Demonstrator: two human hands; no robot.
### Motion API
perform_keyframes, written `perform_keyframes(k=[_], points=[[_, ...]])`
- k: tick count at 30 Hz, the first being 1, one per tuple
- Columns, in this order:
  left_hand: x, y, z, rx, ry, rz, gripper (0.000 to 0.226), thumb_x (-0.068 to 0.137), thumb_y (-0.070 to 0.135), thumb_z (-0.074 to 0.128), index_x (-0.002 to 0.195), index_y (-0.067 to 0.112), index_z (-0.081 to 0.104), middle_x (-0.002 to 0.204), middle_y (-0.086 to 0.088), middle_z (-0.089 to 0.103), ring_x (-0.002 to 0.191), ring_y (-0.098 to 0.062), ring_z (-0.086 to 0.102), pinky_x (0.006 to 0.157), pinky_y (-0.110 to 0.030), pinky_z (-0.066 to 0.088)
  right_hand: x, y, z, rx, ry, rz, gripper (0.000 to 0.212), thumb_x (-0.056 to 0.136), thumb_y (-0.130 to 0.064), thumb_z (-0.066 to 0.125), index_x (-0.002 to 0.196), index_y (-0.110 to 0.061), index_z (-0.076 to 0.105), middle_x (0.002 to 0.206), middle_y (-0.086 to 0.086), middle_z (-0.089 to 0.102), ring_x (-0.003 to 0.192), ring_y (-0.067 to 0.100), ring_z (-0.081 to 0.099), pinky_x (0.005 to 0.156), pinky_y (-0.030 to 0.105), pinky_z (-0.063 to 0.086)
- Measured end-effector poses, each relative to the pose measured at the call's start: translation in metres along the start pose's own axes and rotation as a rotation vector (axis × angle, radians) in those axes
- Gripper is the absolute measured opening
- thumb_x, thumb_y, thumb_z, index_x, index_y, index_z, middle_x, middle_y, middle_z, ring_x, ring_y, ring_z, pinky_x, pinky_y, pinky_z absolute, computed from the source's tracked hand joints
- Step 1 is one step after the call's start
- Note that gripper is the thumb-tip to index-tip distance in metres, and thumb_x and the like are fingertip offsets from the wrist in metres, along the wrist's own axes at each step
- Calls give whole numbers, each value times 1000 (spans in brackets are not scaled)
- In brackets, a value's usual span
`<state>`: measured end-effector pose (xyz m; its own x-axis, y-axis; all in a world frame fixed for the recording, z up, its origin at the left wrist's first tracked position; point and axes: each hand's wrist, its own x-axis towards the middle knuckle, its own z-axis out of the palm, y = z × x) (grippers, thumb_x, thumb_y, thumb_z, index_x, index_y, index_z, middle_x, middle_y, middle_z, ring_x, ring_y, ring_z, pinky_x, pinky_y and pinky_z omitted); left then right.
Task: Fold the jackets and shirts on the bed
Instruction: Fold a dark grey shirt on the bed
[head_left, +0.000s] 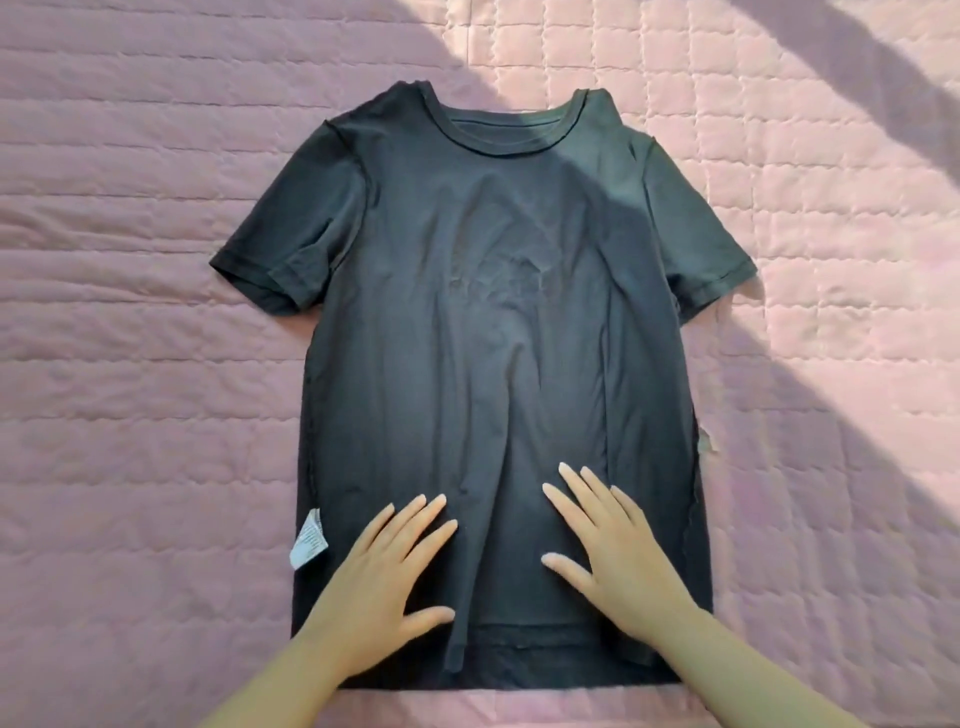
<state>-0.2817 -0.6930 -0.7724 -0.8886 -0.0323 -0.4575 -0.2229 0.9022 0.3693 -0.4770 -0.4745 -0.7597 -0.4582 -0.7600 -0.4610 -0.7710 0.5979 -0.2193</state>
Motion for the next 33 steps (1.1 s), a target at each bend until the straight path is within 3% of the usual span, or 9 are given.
perform_keyframes(k=[3,7,10,14,17,21,24,29,33], points=[[-27,15,18,-1,-27,-21,93,68,64,63,149,30,31,160,6,20,146,-15,20,114,-38,16,-42,-4,18,-36,-78,-41,91,73,-68,59,149,-27,31,160,-2,20,145,21,27,110,38,21],[-36,25,19,-36,53,-78,98,55,49,85,141,30,41,145,3,43,133,-18,42,113,-38,33,-71,-5,27,-32,-103,-30,107,58,-54,79,150,-30,29,159,0,25,144,21,25,110,38,21],[-38,25,14,-43,74,-52,91,54,36,81,138,28,45,141,0,46,128,-19,41,106,-41,39,-84,-1,31,10,-15,-20,85,67,-36,81,143,-27,43,152,-1,37,138,20,39,107,36,38],[-41,22,9,31,108,-68,79,52,1,74,127,19,57,123,-2,54,108,-25,54,91,-39,49,-94,12,31,-32,85,-7,75,58,1,74,128,-17,59,134,3,56,122,24,54,82,36,52],[-54,20,15,124,119,-80,81,49,-14,69,124,17,59,110,-4,55,92,-27,55,76,-39,51,-104,22,30,-99,86,23,73,54,11,66,122,-14,59,123,8,56,104,30,57,70,39,51],[-75,15,22,181,130,-164,62,47,-18,70,98,14,57,87,-5,53,71,-27,50,55,-35,42,-109,34,26,-132,57,100,40,54,14,66,84,-11,57,85,7,52,69,28,47,42,30,31],[-92,12,19,157,140,-177,47,44,-19,65,72,14,49,69,-3,44,60,-25,40,51,-31,26,-114,44,21,-50,83,136,39,50,16,63,74,-11,51,76,5,46,65,28,43,44,22,10],[-116,1,20,19,259,-267,47,42,-26,57,69,11,45,70,-4,40,62,-23,31,50,-32,24,-127,63,16,246,252,363,44,53,21,49,81,-13,50,83,0,41,79,30,40,56,38,37],[-118,-9,23,-23,274,-421,57,45,-28,54,86,11,51,81,-6,44,68,-28,39,54,-37,37,-134,71,18,259,269,471,52,58,22,48,94,-15,53,96,5,44,88,32,44,63,39,43]])
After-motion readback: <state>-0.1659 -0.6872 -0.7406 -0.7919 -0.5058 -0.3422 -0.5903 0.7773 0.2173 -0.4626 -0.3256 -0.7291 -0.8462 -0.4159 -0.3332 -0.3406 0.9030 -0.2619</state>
